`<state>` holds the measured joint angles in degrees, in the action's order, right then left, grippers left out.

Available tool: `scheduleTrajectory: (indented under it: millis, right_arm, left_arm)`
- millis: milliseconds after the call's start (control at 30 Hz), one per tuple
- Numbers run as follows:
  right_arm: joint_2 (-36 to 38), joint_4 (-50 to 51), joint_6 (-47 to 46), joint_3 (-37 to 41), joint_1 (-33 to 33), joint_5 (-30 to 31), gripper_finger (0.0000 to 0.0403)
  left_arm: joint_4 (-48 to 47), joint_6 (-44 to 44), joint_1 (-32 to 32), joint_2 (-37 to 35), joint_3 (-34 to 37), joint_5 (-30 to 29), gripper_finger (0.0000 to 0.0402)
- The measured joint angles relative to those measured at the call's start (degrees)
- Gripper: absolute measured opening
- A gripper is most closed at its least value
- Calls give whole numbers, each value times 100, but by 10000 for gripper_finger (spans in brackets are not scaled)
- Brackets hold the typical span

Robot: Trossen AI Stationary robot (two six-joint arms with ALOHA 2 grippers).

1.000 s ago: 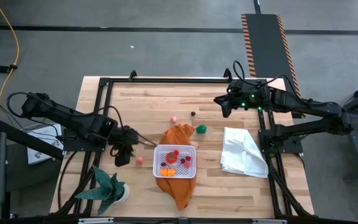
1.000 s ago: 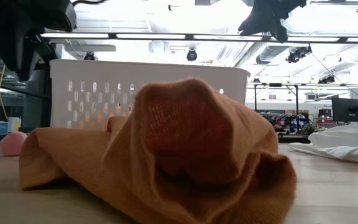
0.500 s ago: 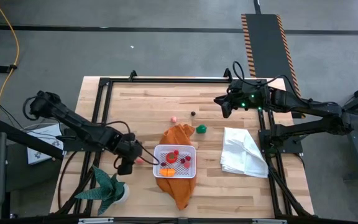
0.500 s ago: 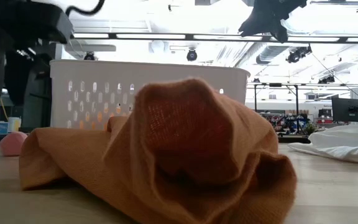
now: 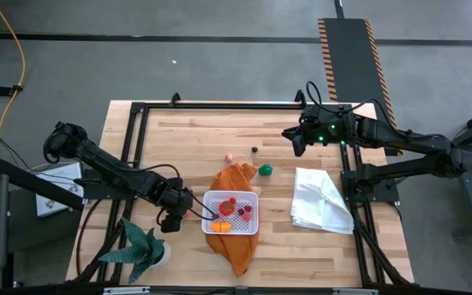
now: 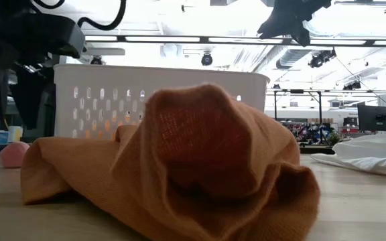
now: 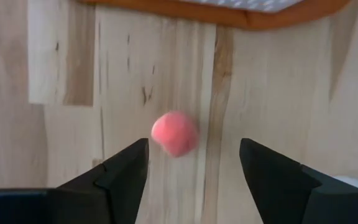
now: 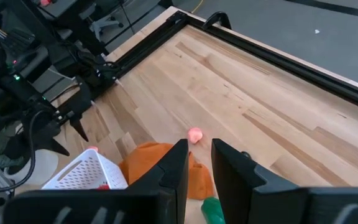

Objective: Pick and placing Produce into tupperware
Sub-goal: Put the bottom pink peach into the white basket

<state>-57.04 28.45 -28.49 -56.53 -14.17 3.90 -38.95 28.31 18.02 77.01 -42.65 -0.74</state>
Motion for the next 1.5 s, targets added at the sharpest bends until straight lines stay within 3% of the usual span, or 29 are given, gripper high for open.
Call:
scheduleTrajectory:
  millis: [733,1500]
  right_arm:
    - [0,54,-11,0,0,-90,62]
    - [0,50,0,0,-1,-90,62]
  left_arm:
    - [173,-259,0,628,0,-36,266]
    - [293,-252,1,654,249,-37,266]
